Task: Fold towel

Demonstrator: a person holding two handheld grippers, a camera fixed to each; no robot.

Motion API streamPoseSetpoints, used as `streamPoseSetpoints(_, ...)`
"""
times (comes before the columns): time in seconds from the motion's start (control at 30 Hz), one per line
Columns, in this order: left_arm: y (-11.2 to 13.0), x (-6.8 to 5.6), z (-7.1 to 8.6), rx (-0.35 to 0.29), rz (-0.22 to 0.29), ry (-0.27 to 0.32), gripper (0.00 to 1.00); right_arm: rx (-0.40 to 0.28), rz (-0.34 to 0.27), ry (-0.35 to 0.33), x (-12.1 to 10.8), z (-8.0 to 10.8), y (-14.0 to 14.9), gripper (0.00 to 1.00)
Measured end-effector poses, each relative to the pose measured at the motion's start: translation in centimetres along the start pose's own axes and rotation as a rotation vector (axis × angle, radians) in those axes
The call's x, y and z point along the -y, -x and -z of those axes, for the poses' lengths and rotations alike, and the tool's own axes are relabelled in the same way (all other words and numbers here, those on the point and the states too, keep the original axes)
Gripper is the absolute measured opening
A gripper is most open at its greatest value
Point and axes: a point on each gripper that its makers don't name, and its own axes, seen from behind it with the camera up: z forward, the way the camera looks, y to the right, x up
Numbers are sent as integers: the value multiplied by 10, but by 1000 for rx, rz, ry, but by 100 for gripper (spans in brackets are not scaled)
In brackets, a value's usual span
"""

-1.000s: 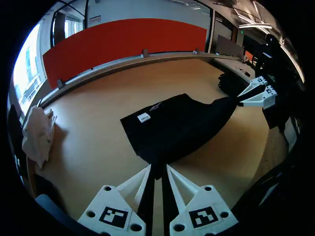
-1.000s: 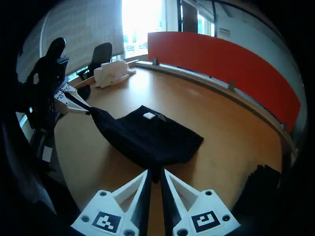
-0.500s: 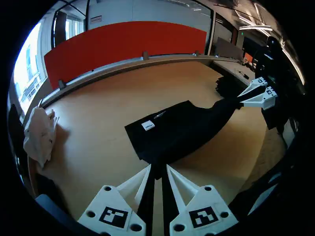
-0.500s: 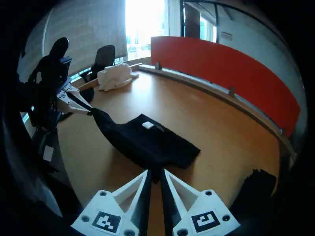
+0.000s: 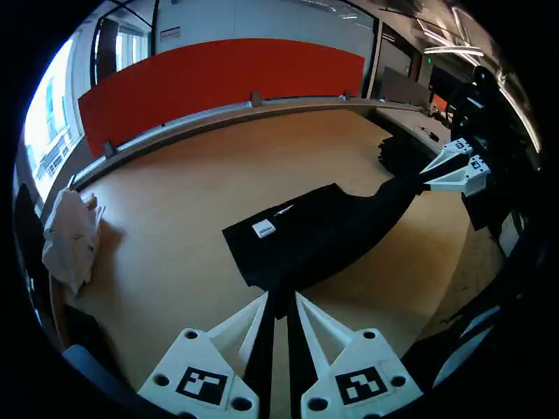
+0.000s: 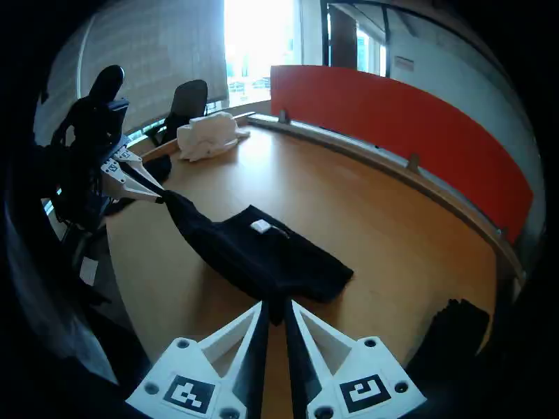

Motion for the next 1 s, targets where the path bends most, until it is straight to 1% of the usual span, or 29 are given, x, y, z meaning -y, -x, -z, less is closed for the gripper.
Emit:
streamPoseSetpoints(0.27,-1,0,-4,2,3,1,11,8,3,-3,0,-5,3,15)
streamPoseSetpoints(0.47,-1,5,-12,10,11,-1,11,27,-2,-9,-3,-13,7,15)
streamPoseSetpoints(0.73,0,11,-31,22,14,-3,11,55,-13,-8,-15,-30,14,15)
streamPoseSetpoints(1.0,-1,21,-57,38,29,-12,11,81,-30,-2,-32,-49,18,15)
